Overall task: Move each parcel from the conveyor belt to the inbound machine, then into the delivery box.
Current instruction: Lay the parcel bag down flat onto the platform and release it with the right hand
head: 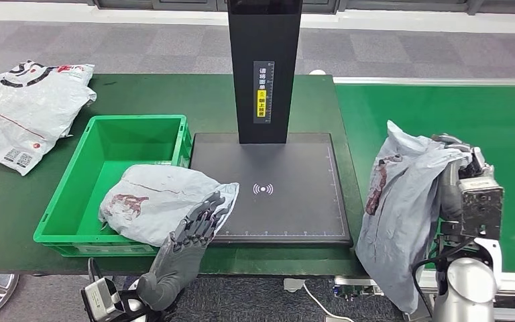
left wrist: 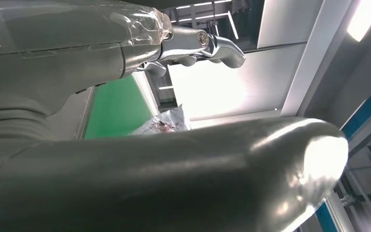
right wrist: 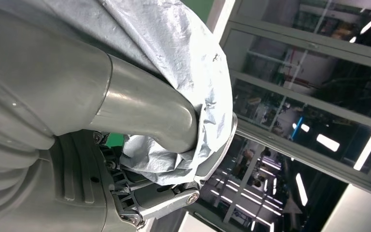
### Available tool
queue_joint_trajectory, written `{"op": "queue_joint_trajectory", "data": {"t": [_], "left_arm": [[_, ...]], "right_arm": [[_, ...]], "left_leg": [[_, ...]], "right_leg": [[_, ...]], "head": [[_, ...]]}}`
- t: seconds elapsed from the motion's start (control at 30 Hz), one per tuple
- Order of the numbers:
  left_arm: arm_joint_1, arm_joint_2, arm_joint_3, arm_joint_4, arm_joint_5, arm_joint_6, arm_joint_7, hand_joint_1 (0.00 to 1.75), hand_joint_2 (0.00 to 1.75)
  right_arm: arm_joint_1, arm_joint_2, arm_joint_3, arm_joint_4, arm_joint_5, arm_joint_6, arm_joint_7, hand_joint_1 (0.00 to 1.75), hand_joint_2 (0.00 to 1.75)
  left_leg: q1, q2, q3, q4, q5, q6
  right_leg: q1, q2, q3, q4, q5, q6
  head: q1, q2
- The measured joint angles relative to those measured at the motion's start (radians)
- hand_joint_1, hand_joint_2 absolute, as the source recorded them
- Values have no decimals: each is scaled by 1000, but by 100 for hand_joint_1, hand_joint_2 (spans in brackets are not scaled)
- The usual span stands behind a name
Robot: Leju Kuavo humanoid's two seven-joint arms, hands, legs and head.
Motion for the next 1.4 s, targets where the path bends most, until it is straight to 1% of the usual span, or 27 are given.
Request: {"op": "queue_joint_trajectory", "data": {"t": [0.1,0.17,0.2,0.23,0.27,0.33,0.37,0.43,0.53,0.63,0.7,0.8,1.03,1.17,1.4], "left_arm": [[-4,0,0,4,0,-7,0,0,0],[-10,0,0,9,0,-11,0,0,0],[-13,0,0,13,1,-14,-1,0,0],[-18,-1,0,17,3,-17,-4,0,0],[-24,-1,0,23,7,-18,-8,0,0],[-40,-3,-2,41,14,-19,-21,0,0],[-48,-4,-4,52,17,-19,-26,0,0],[-60,-5,-8,71,24,-19,-33,0,0],[-73,-5,-11,95,35,-13,-36,0,0],[-85,-4,-12,113,39,-6,-38,0,0],[-88,-3,-12,121,42,-3,-38,0,0],[-90,-1,-12,128,47,2,-39,0,0],[-94,2,-13,141,51,2,-39,0,0],[-105,2,-14,153,54,-1,-39,0,0],[-110,2,-18,162,69,-6,-39,0,0]], "right_arm": [[-34,0,13,62,32,9,18,175,175],[-75,-1,27,140,58,12,31,175,175],[-112,-2,34,198,77,4,43,175,175],[-167,-4,43,277,101,-14,66,175,175],[-247,-6,54,378,128,-41,96,175,175],[-439,-14,76,603,174,-99,170,175,175],[-532,-20,86,704,190,-121,203,175,175],[-678,-30,102,852,216,-146,258,175,175],[-828,-38,119,1007,234,-157,311,175,175],[-918,-45,128,1113,236,-160,329,175,175],[-951,-48,132,1159,237,-161,330,175,175],[-975,-49,139,1203,244,-164,331,175,175],[-987,-50,141,1248,254,-174,337,175,175],[-994,-54,141,1262,265,-181,355,175,175],[-1003,-51,167,1279,324,-177,389,175,175]], "left_leg": [[0,0,0,0,0,0],[0,0,0,0,0,0],[0,1,0,0,1,0],[0,2,-3,-1,1,-1],[-1,4,-4,0,3,0],[-3,8,-9,0,8,2],[-4,9,-10,0,12,3],[-5,4,-15,1,17,5],[-6,-3,-17,1,19,4],[-5,-5,-18,1,19,4],[-6,-5,-19,1,19,4],[-6,-5,-20,1,19,4],[-6,-5,-20,1,19,5],[-6,-5,-20,1,19,5],[-6,-5,-20,1,19,5]], "right_leg": [[0,0,0,0,0,0],[0,0,0,0,0,0],[0,1,0,1,1,0],[0,2,-1,2,2,0],[-1,4,-4,3,5,0],[-4,9,-13,7,9,1],[-5,9,-18,8,11,2],[-7,3,-22,9,13,3],[-6,-4,-22,9,13,3],[-6,-5,-23,10,13,3],[-7,-4,-23,10,13,3],[-7,-4,-24,10,13,3],[-7,-4,-25,10,13,3],[-7,-4,-25,10,13,3],[-7,-4,-25,10,13,3]], "head": [[0,0],[0,0],[0,0],[0,0],[0,0],[0,0],[0,0],[0,0],[0,0],[0,0],[0,0],[0,0],[0,0],[0,0],[0,0]]}}
